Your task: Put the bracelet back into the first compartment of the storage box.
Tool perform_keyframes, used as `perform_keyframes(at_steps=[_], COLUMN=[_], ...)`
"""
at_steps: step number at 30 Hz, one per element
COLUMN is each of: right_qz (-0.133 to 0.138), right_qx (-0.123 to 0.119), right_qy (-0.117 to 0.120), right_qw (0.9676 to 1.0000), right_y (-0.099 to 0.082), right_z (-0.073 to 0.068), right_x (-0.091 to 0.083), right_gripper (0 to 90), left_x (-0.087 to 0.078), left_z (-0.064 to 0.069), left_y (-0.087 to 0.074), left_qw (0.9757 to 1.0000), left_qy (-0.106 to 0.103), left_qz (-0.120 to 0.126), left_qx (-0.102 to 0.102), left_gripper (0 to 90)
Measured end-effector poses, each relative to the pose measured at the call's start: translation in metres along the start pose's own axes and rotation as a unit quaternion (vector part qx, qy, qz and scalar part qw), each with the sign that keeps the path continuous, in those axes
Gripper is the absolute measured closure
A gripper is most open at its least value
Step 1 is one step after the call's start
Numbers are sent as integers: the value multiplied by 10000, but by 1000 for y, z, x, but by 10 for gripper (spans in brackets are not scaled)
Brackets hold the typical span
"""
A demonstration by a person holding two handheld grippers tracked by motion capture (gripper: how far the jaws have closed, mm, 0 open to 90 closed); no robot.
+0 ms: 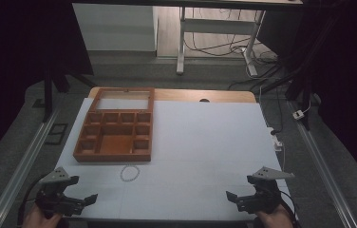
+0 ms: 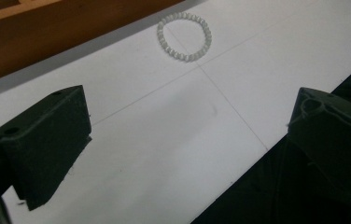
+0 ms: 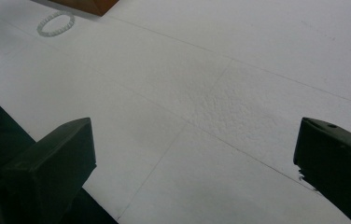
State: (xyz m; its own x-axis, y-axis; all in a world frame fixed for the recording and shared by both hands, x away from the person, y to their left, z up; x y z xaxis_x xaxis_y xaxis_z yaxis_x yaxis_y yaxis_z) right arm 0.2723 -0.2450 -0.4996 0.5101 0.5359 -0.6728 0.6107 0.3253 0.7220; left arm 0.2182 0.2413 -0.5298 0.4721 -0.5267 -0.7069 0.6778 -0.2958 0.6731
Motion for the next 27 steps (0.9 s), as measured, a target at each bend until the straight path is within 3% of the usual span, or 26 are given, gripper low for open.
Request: perform_keyframes(at_steps=[4, 9, 27], right_qz=[-47, -71, -190], right_qx=[-39, -78, -186], right_qy=[8, 5, -9], right_qw=[10000, 9999, 9996], right_y=[0, -1, -2], right_z=[-1, -2, -4], right_x=[1, 2, 4], right_gripper=[0, 0, 0], left_x=[2, 5, 20], left_z=[1, 6, 12], left_y=[3, 8, 22], left_qw=[9999, 9999, 9992], left_qy=[98, 71, -267], left_qz=[21, 27, 65], left_qx=[49, 111, 302], left_gripper=[0, 0, 0])
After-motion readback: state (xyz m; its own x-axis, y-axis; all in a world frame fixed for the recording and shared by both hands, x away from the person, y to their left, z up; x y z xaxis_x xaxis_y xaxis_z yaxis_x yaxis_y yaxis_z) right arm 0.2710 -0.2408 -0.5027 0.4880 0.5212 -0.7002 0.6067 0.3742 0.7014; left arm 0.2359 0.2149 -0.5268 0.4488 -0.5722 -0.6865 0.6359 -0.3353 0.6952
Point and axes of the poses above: each handheld gripper's, and its own axes: x roughly forward along the jaws, y roughly out of its top, z roughly to its right, the point moved 7 cm from there along x, roughly forward along the jaws, and after that the axes turned 1 degree about x, right-handed, at the moved point
